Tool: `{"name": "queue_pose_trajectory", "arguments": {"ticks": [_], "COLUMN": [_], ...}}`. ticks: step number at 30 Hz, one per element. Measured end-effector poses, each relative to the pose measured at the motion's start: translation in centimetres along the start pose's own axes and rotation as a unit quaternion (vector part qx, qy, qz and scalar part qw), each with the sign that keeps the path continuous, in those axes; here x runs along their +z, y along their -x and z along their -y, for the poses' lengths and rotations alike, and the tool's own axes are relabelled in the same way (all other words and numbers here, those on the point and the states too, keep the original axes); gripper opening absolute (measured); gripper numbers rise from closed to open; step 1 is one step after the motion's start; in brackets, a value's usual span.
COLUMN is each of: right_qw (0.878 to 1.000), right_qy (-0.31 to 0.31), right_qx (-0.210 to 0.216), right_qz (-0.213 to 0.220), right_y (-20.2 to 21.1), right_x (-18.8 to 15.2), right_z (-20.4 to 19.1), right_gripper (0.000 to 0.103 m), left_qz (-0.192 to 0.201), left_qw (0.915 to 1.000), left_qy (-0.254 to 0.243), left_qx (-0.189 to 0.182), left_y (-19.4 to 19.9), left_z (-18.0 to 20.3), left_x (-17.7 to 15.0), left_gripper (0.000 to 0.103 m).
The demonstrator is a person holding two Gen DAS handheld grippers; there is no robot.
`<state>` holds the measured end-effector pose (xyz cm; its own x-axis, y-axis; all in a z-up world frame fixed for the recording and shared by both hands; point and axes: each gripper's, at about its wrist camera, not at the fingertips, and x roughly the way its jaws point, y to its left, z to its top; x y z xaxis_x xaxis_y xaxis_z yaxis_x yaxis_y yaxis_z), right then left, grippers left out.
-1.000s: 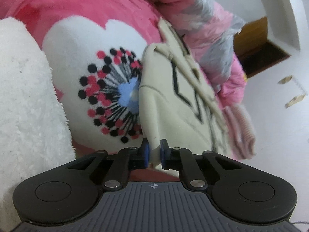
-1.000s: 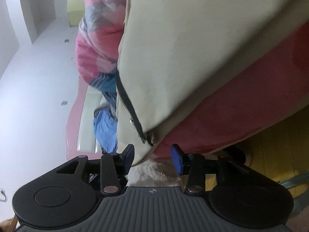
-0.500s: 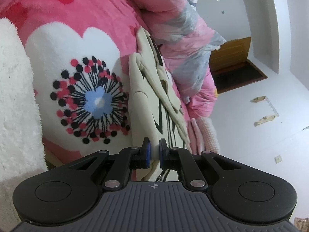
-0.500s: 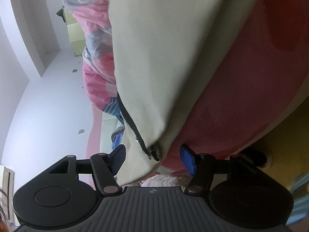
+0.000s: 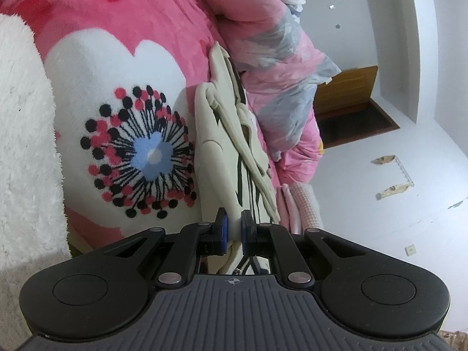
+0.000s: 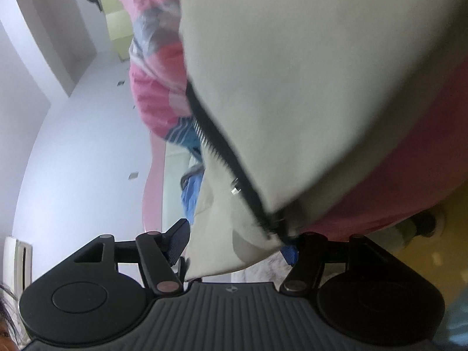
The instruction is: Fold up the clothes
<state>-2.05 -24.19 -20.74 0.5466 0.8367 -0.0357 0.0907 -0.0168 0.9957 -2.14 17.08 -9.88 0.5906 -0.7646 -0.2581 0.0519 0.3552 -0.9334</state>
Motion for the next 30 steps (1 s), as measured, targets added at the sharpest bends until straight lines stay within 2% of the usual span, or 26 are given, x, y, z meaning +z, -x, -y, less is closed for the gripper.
{"name": "queue_pose_trajectory", "arguments": {"ticks": [7,10,15,18,25,30], "right_qw": [0.999,0.998,0.997,0.997,0.997,0.997], "right_qy": [-0.003,-0.011,-0.033,-0.035,-0.035,-0.034], "right_qx": [0.028,0.031,0.055,0.056,0.054,0.054], "right_qz": [-0.043,-0.057,-0.041,-0.043,-0.049,-0.053], "right_y": [-4.8,-6.7,-7.4,-7.6,-8.0,-8.2], "right_x": [-0.5,-0.9,-0.8,-0.8,-0.6,-0.4], "right_z": [-1.3,-1.5,-1.3,-1.3,-1.6,-1.8], "right_gripper": [0.064,0.055,0.024,0.014,0.009,0.008], "left_qz": [0.001,0.001,-0.002,-0.005,-0.017,-0.030], "left_qw": [0.9999,0.9999,0.9995,0.9988,0.9967,0.9961], "left_qy": [0.008,0.012,0.023,0.037,0.068,0.073], "left_qx": [-0.007,-0.010,-0.020,-0.032,-0.040,-0.040], "left_y": [0.1,0.1,0.0,-0.2,-1.4,-2.7], "left_z": [-0.6,-1.1,-2.0,-2.7,-4.2,-4.6], "left_x": [0.1,0.3,0.5,0.8,1.4,2.1], "left_gripper": [0.007,0.007,0.008,0.009,0.012,0.013]}}
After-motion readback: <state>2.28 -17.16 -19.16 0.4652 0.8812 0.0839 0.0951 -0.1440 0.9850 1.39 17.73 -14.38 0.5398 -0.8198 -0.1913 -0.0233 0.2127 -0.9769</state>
